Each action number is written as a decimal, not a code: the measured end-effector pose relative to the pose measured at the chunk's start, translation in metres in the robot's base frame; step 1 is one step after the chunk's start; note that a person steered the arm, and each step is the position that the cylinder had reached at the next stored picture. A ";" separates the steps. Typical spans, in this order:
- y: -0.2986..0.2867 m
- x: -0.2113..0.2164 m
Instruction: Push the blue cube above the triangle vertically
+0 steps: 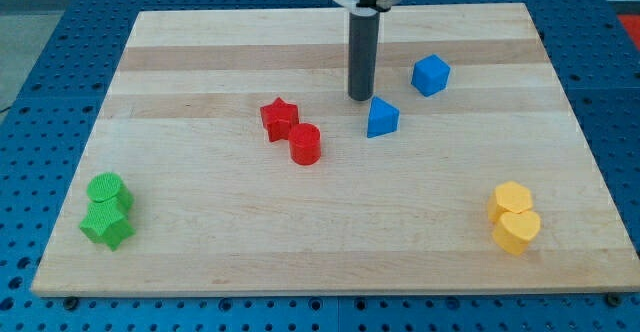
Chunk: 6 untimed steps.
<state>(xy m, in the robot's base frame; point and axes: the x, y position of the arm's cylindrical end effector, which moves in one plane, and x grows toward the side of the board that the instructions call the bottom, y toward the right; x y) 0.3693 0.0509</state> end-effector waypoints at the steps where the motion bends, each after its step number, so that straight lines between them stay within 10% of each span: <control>1: 0.066 0.016; 3: 0.080 -0.046; 6: 0.084 -0.004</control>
